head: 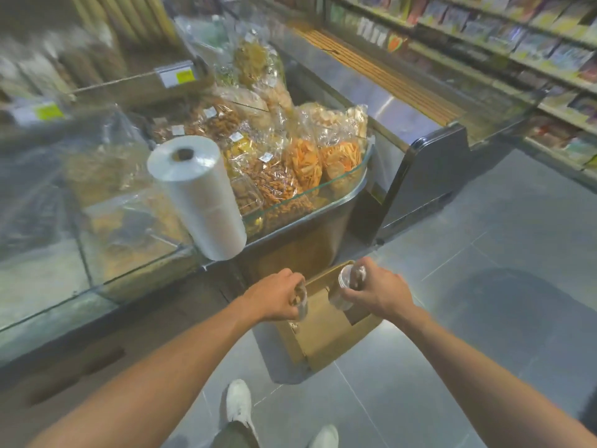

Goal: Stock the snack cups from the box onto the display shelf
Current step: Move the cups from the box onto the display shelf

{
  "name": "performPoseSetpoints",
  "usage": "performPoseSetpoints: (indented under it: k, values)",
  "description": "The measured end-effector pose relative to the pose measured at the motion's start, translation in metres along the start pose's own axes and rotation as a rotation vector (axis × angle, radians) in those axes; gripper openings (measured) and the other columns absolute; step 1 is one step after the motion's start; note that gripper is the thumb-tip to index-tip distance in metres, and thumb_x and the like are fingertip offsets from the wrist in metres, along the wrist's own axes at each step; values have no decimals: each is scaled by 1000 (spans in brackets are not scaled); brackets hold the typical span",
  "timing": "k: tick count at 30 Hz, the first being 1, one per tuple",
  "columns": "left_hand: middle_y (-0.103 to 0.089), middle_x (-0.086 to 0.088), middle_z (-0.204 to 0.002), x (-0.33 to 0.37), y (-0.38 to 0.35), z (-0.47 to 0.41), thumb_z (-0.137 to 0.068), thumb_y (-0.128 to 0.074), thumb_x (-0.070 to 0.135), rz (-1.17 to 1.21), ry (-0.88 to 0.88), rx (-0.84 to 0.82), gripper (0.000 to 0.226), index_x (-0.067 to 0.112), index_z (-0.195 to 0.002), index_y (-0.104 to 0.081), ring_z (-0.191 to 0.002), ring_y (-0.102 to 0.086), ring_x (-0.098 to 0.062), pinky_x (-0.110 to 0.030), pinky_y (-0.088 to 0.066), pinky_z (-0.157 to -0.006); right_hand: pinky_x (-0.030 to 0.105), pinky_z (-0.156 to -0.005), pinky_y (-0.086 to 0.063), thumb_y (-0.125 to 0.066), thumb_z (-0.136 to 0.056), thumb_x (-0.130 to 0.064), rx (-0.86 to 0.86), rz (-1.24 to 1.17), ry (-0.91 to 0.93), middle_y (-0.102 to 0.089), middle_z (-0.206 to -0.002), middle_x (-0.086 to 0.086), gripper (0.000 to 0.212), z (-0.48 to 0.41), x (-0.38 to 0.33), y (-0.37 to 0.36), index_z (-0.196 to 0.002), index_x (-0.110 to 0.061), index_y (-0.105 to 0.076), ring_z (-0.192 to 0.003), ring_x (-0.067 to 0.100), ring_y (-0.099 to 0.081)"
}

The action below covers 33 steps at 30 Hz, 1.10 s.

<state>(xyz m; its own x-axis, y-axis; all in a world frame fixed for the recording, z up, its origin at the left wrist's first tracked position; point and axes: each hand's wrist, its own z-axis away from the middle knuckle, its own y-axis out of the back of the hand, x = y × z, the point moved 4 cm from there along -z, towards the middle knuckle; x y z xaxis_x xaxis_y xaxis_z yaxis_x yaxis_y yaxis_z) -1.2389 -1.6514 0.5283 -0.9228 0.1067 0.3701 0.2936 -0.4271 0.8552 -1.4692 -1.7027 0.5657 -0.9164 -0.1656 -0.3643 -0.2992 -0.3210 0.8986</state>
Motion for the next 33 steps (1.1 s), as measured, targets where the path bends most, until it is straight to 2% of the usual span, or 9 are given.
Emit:
performPoseSetpoints:
  k: [4,9,12,17,20,22,27,31,33]
  values:
    - [-55,4,-116,-14,13,53,-73,-75,46,35,63,45,61,26,-122,-45,-92,-62,-21,-44,-58,-77,30,-77,-43,-61,-83,-71,-16,50,85,-55,-95,-14,52,27,-44,5,-120,-38,-46,-81,14,-52]
    - [-53,7,-107,-52,22,121,-68,-78,46,58,107,80,56,31,-108,-41,-85,-58,-18,-44,-55,-71,34,-87,-50,-55,-80,-76,-34,77,173,-56,-89,-17,53,49,-109,-13,-121,-43,-46,-81,12,-55]
    - [-54,3,-108,-85,34,162,-67,-77,44,54,117,98,57,28,-111,-44,-88,-58,-20,-43,-53,-73,33,-85,-53,-49,-77,-80,-31,87,217,-59,-88,-20,56,63,-157,-28,-120,-46,-47,-91,11,-66]
    - [-56,-2,-116,-149,64,232,-72,-75,40,53,144,148,57,23,-119,-48,-97,-60,-24,-45,-53,-83,32,-84,-56,-47,-75,-81,-56,32,259,-66,-102,-19,67,83,-244,-53,-130,-43,-48,-96,10,-68]
    - [-58,3,-116,-193,88,267,-67,-72,44,84,157,183,62,28,-122,-48,-98,-59,-20,-41,-54,-84,28,-78,-51,-57,-78,-74,-41,-35,282,-69,-110,-12,71,92,-299,-58,-139,-37,-50,-103,15,-68]
    - [-58,8,-113,-219,109,287,-67,-70,45,116,159,222,60,32,-121,-49,-94,-59,-15,-37,-54,-81,25,-75,-47,-64,-83,-67,-20,-84,293,-67,-106,-12,66,94,-335,-57,-140,-37,-52,-101,14,-68]
    - [-60,8,-112,-264,182,327,-74,-71,42,140,180,315,53,31,-123,-53,-88,-61,-11,-36,-56,-77,13,-63,-44,-60,-85,-73,9,-101,399,-66,-94,-18,65,82,-420,-34,-138,-36,-54,-80,0,-63]
    - [-60,8,-126,-293,244,348,-82,-76,41,147,180,430,60,28,-135,-53,-102,-60,-13,-29,-50,-81,22,-63,-51,-58,-86,-74,88,-8,470,-66,-82,-16,69,59,-481,2,-141,-34,-53,-71,2,-62]
    - [-62,8,-124,-306,273,353,-83,-77,38,156,174,478,56,29,-134,-56,-101,-60,-12,-23,-45,-76,31,-69,-60,-58,-83,-78,93,12,485,-72,-94,-9,71,43,-508,20,-139,-35,-54,-77,7,-67]
